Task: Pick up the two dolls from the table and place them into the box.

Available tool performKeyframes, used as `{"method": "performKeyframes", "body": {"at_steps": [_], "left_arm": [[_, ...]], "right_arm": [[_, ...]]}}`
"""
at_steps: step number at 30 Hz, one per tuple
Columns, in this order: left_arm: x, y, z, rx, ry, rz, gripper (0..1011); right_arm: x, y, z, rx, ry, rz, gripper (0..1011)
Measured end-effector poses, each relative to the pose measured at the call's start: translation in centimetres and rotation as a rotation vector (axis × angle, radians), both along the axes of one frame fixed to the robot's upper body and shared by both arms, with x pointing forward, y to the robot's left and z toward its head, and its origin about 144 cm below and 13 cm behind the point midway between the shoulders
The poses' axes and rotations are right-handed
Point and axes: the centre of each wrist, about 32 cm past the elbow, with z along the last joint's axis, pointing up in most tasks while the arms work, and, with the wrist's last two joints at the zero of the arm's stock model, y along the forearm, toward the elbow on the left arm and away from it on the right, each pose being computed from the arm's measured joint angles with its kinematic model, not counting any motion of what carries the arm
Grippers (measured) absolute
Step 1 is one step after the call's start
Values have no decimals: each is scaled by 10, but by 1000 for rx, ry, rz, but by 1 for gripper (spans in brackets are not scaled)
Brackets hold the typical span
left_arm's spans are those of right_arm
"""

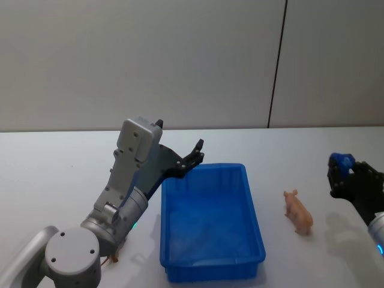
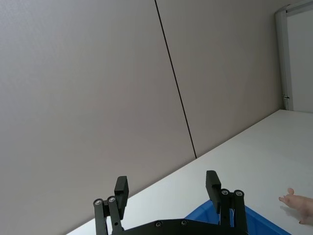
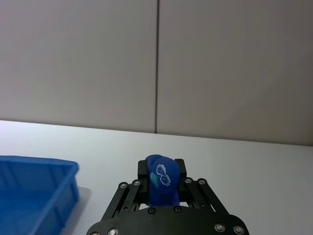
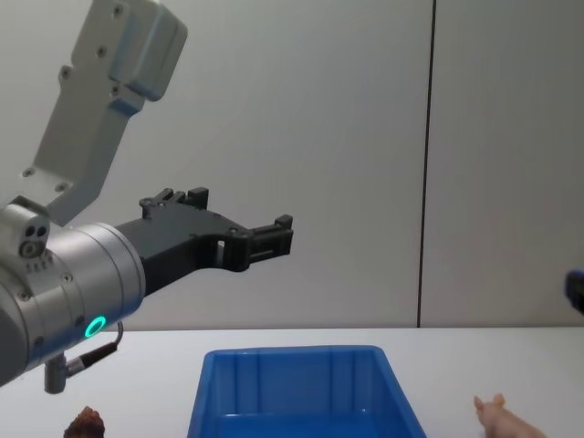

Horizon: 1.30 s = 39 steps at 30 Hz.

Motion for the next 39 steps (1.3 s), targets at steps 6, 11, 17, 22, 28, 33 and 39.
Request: {"method": "performKeyframes", "body": {"at_steps": [6,11,17,22,28,33,39], "left_arm": [[0,0,0,0,0,0,1003],[0,0,0,0,0,0,1003],[0,0,0,0,0,0,1003],[0,0,0,0,0,0,1003],[0,0,0,0,0,0,1003],[0,0,0,0,0,0,1003],[0,0,0,0,0,0,1003]], "right_arm": [[-4,4,7,19,-18,69,284],[-9,8,12,30,-21,153,284],[-13,13,15,35,-12,237,284],[-16,17,17,37,1,307,284],[-20,27,19,34,26,419,284],[-22,36,18,26,46,492,284],[-23,51,17,7,72,592,289]]}}
